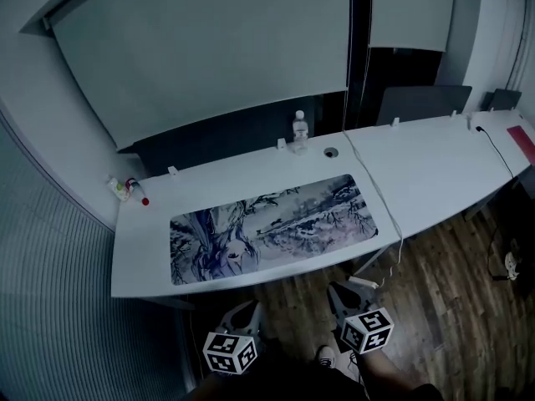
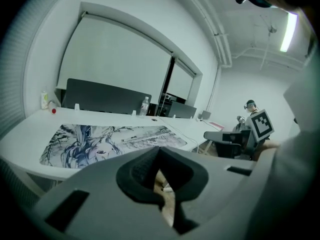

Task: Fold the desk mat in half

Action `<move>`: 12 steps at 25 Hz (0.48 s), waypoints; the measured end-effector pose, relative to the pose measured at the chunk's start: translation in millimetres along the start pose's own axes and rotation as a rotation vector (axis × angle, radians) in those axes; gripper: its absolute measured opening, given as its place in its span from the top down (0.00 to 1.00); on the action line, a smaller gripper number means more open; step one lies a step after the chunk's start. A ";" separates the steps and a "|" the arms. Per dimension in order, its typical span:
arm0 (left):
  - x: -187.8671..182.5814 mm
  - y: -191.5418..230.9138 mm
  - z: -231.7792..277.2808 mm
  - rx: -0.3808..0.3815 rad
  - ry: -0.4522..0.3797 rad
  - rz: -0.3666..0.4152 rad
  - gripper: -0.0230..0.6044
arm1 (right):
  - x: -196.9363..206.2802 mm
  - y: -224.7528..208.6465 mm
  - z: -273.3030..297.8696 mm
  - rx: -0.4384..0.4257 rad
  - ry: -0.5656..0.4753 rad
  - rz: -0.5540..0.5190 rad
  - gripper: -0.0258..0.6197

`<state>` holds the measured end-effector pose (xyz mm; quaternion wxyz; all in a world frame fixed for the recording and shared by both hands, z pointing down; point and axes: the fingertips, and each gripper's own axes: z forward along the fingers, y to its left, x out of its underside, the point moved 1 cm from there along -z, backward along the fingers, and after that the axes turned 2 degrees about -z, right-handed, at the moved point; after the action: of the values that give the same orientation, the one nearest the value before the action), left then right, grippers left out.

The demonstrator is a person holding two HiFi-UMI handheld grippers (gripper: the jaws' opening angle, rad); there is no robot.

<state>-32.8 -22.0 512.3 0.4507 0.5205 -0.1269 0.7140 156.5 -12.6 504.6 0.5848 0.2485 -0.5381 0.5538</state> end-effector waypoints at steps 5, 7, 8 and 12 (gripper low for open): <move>-4.9 25.6 9.8 0.066 0.009 0.001 0.95 | 5.9 12.3 16.6 0.052 0.005 0.051 0.93; -4.8 35.8 13.0 0.093 0.017 0.003 0.95 | 10.0 14.1 24.9 0.081 0.006 0.062 0.92; -4.0 40.6 14.2 0.106 0.022 0.004 0.95 | 12.2 14.9 29.1 0.096 0.005 0.068 0.93; -1.0 56.4 15.7 0.153 0.040 0.013 0.95 | 15.4 21.4 42.1 0.146 -0.015 0.085 0.92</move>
<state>-66.7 -64.4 534.3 0.4074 0.5383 -0.0664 0.7347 119.0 -38.5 524.5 0.5371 0.2715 -0.5108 0.6139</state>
